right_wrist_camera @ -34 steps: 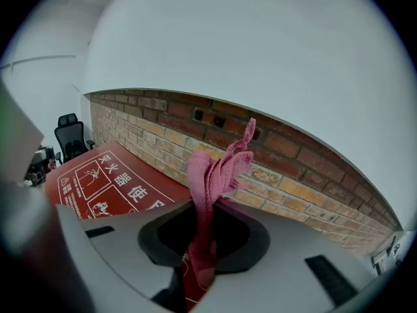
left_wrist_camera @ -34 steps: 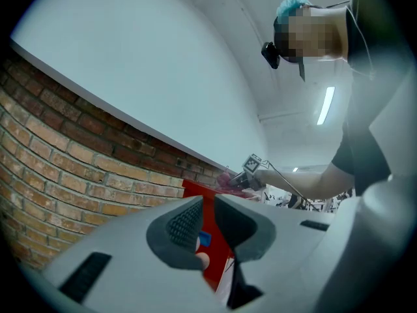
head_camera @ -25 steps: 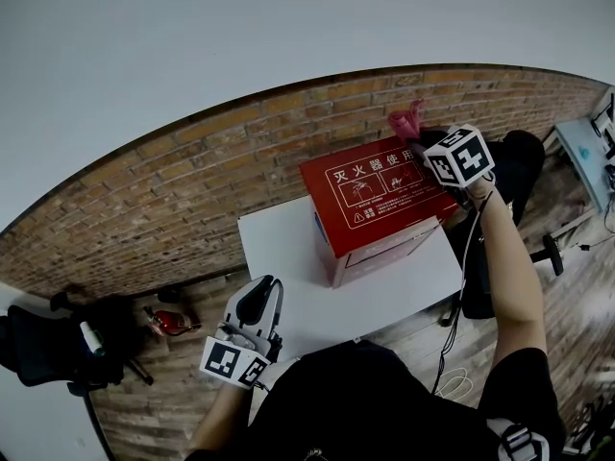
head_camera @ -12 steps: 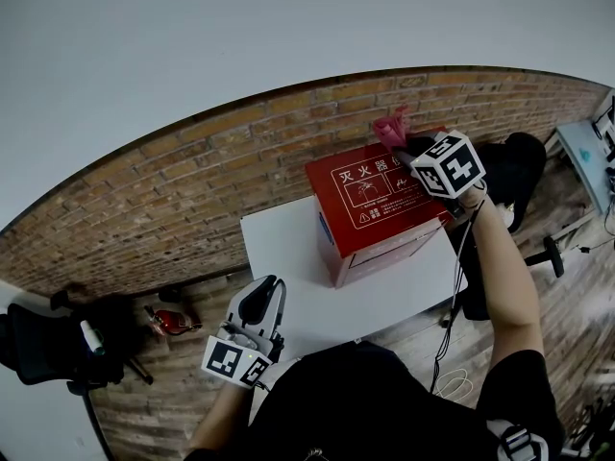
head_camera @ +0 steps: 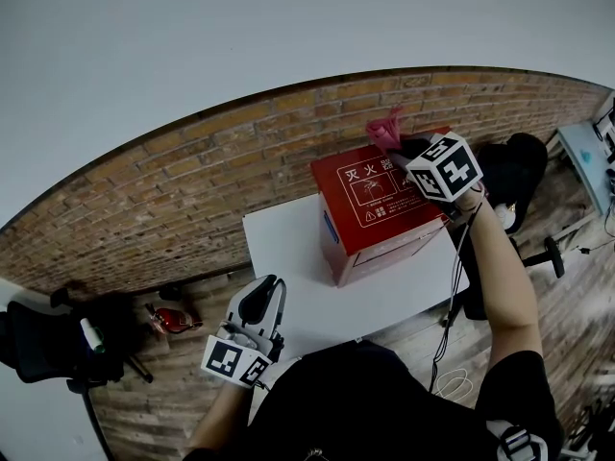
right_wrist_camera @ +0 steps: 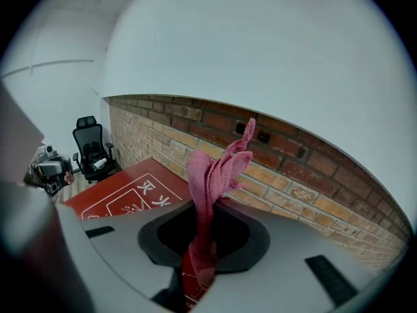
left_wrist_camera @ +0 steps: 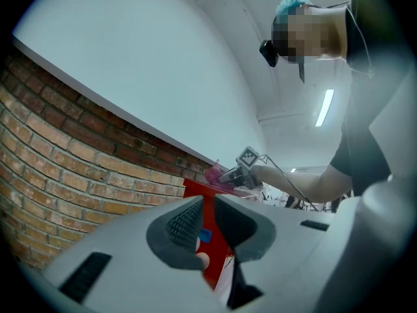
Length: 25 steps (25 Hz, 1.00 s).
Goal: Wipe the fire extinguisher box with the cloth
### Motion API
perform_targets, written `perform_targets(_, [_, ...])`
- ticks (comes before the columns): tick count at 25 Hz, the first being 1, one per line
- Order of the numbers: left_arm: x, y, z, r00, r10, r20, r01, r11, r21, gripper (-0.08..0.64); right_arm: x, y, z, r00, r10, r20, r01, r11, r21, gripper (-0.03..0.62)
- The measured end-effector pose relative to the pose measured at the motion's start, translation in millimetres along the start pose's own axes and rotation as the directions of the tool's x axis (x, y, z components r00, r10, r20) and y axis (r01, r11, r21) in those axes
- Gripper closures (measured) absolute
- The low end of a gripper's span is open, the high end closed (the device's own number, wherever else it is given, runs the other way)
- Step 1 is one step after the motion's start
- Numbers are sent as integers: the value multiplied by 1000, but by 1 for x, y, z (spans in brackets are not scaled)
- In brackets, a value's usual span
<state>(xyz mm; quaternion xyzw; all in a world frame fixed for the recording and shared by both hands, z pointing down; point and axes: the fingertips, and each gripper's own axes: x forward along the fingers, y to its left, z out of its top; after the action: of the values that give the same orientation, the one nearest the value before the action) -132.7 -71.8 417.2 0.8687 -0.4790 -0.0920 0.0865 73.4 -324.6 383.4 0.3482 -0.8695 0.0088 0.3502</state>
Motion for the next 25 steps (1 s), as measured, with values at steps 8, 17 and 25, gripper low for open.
perform_targets(8, [-4,-1,-2,1000,-9,-11,9,1000,2,473,4,20,11,999,32,11,-32,999,-6,518])
perform_targets(17, [-8,-1,1,1000,-7,8,7,1000,6,474,9,39,20,997,71,24,-71,997,-10,518])
perform_targets(25, [-10,-3,-2,1000,-3,-13,3,1000,5,474,11,58,28,994,103,37,-102,995,-22,518])
